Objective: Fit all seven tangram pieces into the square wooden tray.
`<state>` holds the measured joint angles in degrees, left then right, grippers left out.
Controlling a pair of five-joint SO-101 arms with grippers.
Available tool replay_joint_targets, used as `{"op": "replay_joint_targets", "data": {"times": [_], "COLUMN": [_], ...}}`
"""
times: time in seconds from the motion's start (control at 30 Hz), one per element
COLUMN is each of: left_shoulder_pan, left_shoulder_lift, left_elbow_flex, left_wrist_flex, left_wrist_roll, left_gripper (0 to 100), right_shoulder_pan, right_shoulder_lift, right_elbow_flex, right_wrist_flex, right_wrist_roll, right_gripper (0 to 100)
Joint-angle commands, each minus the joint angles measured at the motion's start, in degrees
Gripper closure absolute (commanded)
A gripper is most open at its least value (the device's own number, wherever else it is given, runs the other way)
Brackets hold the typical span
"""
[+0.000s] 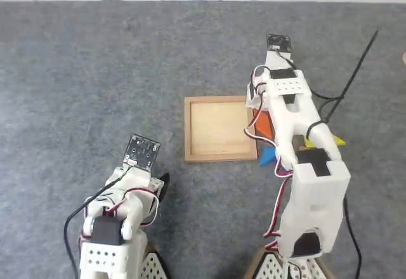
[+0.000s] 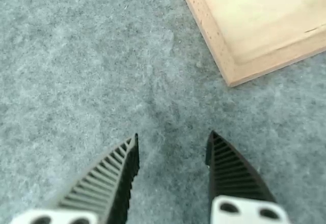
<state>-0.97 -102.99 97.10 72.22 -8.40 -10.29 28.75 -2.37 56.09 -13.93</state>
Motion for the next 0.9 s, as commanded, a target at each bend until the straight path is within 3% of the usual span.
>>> {"op": "replay_joint_targets", "data": {"times": [0.0, 0.3, 0.87], "left_shoulder_pan": [-0.26, -0.26, -0.26], "left_shoulder_lift": [-1.14, -1.14, -1.14], "left_elbow_flex": [-0.57, -0.57, -0.57], "left_wrist_flex": [0.18, 0.18, 0.18], "left_wrist_roll": [-0.53, -0.53, -0.53], "left_gripper": [79, 79, 79], "right_shoulder_pan": [2.15, 5.58, 3.91], "right_shoulder_lift": [0.57, 1.1, 1.1], "right_elbow_flex": [-0.79, -3.25, -6.95], "right_wrist_flex": [2.15, 13.32, 8.92], "right_wrist_roll": [-2.2, -1.32, -0.09], "right_gripper": [67.3, 67.4, 67.4]}}
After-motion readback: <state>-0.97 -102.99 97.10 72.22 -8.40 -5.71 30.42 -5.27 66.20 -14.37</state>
